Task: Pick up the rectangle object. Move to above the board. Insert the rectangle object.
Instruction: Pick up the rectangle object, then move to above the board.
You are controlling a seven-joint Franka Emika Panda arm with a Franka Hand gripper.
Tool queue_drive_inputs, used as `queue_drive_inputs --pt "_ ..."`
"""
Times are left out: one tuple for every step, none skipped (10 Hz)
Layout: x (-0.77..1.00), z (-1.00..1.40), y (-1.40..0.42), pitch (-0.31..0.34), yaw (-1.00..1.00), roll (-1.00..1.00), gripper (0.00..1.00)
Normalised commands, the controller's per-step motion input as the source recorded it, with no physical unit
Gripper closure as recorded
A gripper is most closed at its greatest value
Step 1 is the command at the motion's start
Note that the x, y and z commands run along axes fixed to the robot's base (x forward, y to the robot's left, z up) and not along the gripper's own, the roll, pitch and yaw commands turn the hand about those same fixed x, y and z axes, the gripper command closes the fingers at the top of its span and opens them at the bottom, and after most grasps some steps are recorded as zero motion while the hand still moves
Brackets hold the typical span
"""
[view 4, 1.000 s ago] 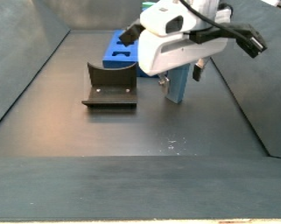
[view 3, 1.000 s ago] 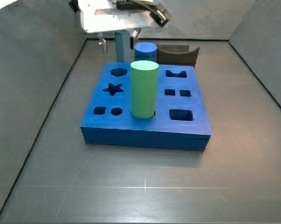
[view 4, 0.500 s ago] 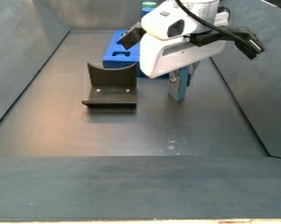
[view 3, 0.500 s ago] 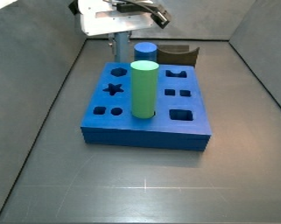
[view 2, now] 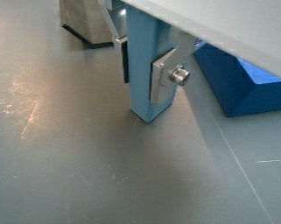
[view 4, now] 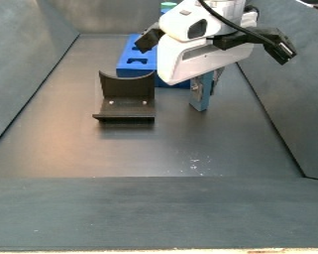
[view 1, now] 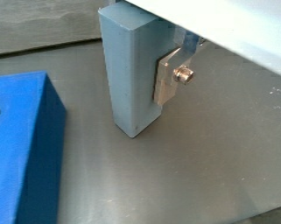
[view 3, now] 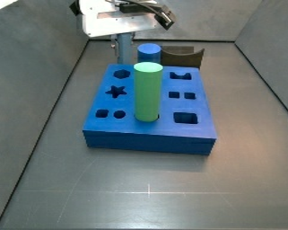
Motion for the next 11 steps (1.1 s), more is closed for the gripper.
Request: queue_drive_inputs --pt "0.00 0.00 0.00 0.000 0.00 0.00 1.00" --pt "0.00 0.00 0.00 0.000 0.00 0.00 1.00" --pt "0.00 0.00 0.00 0.000 0.00 0.00 1.00" --pt "0.14 1.00 0.04 -0.692 -0.58 -0.04 1.00" --pt "0.14 1.00 0.02 -0.649 -0.65 -0.06 1.00" --pt "0.12 1.00 0.02 -0.526 -0.50 -0.07 1.00" --pt "0.12 1.00 0.02 -0.348 -0.29 -0.07 1.00" --pt "0.11 1.00 0.02 -0.214 -0.19 -0.07 1.00" --pt "0.11 1.00 0.02 -0.090 -0.13 -0.07 1.00" --pt "0.11 1.00 0.02 0.011 -0.08 -0.05 1.00" --pt "0.11 1.00 0.02 0.067 -0.05 -0.03 1.00"
